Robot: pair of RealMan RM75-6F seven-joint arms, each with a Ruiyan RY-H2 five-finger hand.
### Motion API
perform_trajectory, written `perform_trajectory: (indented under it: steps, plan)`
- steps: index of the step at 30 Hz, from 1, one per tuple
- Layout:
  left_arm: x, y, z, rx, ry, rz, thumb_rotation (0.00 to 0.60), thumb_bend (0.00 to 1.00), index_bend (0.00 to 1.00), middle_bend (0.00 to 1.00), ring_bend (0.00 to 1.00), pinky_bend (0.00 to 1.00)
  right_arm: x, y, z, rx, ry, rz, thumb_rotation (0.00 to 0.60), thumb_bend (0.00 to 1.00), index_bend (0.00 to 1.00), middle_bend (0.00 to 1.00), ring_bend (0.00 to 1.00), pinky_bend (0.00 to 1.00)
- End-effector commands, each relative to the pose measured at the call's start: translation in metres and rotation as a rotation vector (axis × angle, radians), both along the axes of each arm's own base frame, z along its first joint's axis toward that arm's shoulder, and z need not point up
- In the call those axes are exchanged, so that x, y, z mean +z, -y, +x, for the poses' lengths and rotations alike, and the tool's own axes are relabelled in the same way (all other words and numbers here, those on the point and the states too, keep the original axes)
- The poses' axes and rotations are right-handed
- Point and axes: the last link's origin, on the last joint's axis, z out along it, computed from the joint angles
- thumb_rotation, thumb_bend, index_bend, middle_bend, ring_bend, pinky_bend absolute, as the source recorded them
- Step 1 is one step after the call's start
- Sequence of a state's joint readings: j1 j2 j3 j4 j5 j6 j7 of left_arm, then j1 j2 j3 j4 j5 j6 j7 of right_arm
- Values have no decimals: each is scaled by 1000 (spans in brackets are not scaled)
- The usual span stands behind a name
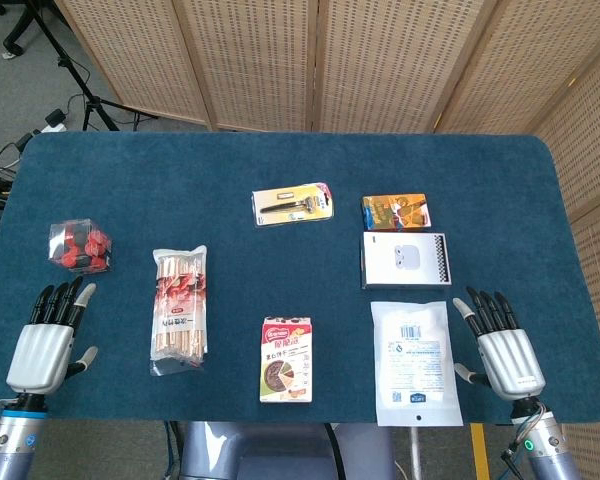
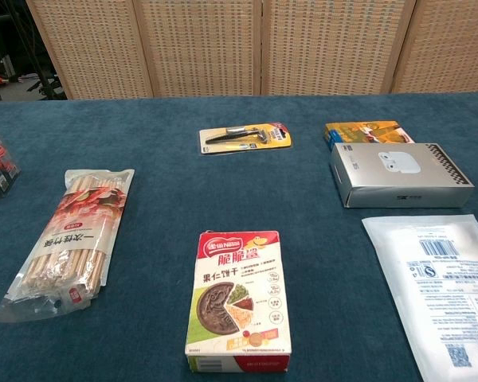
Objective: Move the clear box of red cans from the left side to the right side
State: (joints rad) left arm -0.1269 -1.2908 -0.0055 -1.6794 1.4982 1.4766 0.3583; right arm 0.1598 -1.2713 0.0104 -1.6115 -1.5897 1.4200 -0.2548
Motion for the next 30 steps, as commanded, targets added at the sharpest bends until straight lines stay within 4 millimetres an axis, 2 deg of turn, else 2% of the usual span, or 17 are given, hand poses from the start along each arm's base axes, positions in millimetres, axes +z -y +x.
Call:
perform_trajectory:
  steps: [1,19,25,30]
  plan:
    - [-1,-1,0,1,-3,-1,600,216,0,0,0,0,0,0,-1,-3,-4,2,600,92,89,0,0,0]
    - [13,0,1,15,28,3,600,216,0,0,0,0,5,-1,-2,-12,14,-14,600,94,89,0,0,0]
    - [28,-23,-2,41,-20,-26,600,215,0,0,0,0,8,1,-3,-12,20,-25,600,97,89,0,0,0]
    - [46,-57,1,77,-15,-71,600,214,0,0,0,0,6,3,-5,-24,19,-16,600,94,89,0,0,0]
